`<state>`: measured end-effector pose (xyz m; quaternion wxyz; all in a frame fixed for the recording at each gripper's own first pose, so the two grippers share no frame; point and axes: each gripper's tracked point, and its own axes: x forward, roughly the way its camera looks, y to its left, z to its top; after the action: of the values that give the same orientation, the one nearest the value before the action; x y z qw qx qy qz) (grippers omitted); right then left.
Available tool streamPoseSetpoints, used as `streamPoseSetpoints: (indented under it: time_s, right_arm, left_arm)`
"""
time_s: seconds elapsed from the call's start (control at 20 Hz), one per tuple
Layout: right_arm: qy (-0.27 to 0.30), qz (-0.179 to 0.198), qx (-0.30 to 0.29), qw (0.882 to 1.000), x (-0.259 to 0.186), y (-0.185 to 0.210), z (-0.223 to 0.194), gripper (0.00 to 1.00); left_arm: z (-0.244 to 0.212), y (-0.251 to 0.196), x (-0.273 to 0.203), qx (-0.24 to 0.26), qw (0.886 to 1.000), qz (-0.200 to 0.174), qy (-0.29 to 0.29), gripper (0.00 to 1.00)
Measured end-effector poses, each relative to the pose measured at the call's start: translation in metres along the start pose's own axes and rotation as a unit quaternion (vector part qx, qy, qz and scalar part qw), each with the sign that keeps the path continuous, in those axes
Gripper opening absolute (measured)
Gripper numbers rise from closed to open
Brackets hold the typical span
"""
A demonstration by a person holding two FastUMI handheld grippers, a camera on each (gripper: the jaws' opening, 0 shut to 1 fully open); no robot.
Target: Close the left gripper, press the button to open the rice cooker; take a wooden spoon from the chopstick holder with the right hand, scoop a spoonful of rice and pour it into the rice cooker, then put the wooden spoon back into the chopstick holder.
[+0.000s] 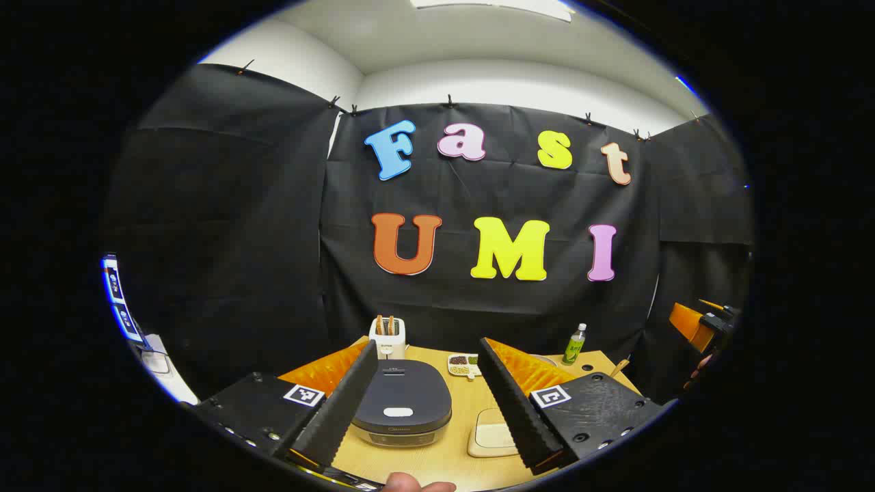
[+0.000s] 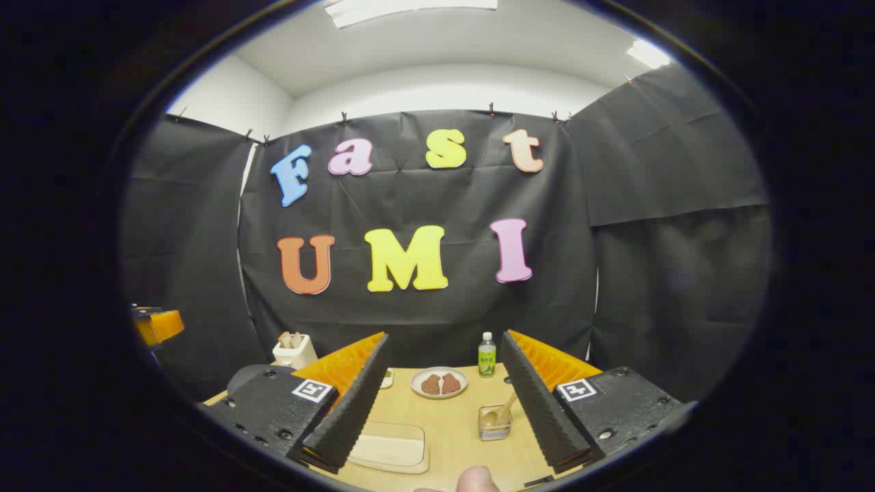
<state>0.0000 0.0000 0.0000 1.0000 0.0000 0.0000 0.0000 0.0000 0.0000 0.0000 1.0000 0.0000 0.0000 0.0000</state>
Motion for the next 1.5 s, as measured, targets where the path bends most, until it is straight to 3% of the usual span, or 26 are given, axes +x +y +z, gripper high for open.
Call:
streamPoseSetpoints:
  time_s: [0.05,0.1,0.15,0.3,0.35,0.65,0.7,0.9,1.25,1.5]
  right_arm:
    - [0.003,0.001,0.000,1.000,0.001,-0.002,-0.002,1.00]
    - [0.006,0.000,-0.001,1.000,0.002,-0.004,-0.003,0.96]
    - [0.006,-0.001,0.000,1.000,0.002,-0.007,-0.003,1.00]
    - [0.003,-0.006,-0.002,1.000,0.002,-0.013,-0.002,0.96]
    - [0.003,-0.006,-0.002,1.000,0.002,-0.014,-0.002,1.00]
    - [-0.005,-0.003,0.001,1.000,0.006,-0.016,0.007,0.96]
    - [-0.007,-0.003,0.002,1.000,0.006,-0.017,0.009,1.00]
    - [0.003,0.005,0.005,1.000,0.012,-0.012,0.003,0.96]
    - [0.002,0.008,0.002,1.000,0.025,-0.014,0.004,1.00]
    - [0.019,0.013,0.011,1.000,0.039,-0.017,-0.006,0.97]
  left_arm:
    - [0.001,0.000,-0.001,0.000,1.000,0.002,0.000,0.94]
    - [0.001,0.000,-0.001,-0.001,1.000,0.004,0.000,0.94]
    - [0.003,0.001,-0.001,-0.003,1.000,0.005,-0.002,0.94]
    - [0.003,0.001,-0.001,-0.005,1.000,0.007,-0.003,0.94]
    - [0.003,0.002,-0.001,-0.003,1.000,0.008,-0.001,0.94]
    - [0.001,0.007,0.000,-0.002,1.000,0.016,0.005,0.94]
    - [0.001,0.008,0.001,-0.002,1.000,0.017,0.007,0.94]
    - [0.001,0.016,0.002,0.000,1.000,0.028,0.009,0.94]
    - [0.001,0.025,0.009,-0.001,0.999,0.045,0.018,0.94]
    - [-0.009,0.031,0.017,-0.007,0.997,0.054,0.046,0.94]
